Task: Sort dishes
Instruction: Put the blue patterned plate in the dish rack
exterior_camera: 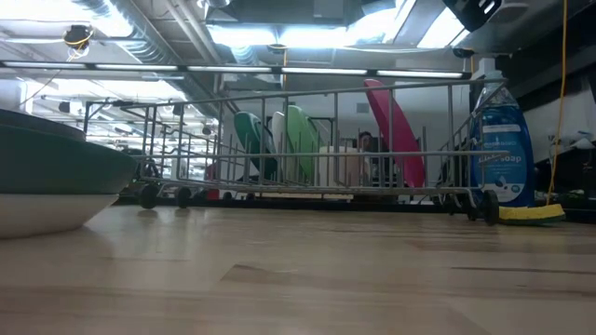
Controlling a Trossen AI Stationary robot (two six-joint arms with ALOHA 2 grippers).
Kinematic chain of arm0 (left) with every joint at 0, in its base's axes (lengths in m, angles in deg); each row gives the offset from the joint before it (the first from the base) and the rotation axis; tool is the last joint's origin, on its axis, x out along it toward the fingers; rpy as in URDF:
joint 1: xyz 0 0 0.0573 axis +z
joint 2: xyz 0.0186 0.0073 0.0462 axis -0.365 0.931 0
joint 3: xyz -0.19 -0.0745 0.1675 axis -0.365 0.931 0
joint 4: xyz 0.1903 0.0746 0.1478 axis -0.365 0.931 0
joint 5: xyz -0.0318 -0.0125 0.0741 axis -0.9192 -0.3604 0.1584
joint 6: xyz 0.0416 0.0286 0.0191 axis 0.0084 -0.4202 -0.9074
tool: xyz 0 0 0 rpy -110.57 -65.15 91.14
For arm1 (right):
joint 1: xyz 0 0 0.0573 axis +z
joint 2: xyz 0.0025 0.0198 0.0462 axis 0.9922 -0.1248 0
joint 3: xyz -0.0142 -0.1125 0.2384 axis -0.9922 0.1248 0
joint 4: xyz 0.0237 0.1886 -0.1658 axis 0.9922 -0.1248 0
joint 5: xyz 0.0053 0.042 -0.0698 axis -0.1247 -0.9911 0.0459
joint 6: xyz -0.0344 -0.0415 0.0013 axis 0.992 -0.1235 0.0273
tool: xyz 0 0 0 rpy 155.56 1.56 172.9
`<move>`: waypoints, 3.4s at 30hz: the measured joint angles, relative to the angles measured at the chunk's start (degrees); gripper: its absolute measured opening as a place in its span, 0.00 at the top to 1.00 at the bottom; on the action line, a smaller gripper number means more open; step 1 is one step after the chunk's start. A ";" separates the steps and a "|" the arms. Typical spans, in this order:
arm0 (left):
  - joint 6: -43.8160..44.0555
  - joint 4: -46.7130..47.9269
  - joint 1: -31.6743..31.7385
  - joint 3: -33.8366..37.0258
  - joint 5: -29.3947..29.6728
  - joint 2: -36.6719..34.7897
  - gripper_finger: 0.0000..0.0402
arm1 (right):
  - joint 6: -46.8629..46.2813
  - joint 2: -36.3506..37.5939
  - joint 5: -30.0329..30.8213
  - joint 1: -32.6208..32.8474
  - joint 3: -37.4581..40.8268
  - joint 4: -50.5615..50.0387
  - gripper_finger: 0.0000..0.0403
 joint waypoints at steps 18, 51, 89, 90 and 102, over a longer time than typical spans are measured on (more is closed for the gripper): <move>1.70 5.77 -0.26 0.00 -0.09 -0.02 0.59 | 0.20 0.00 -0.06 -0.01 0.00 -0.26 1.00; -8.57 6.23 -2.86 0.00 3.12 5.07 0.40 | 0.25 0.02 -0.07 -0.01 0.00 -0.46 1.00; -3.93 14.89 -2.86 -0.24 4.97 9.42 0.98 | 0.24 0.02 0.37 0.00 0.00 -0.46 1.00; -3.23 14.87 -2.86 -0.38 4.98 9.42 0.98 | 0.24 0.02 0.37 -0.02 0.00 -0.46 1.00; 3.62 14.51 -2.86 -7.51 8.17 9.44 0.99 | 0.26 0.02 0.35 -0.02 0.00 -0.46 1.00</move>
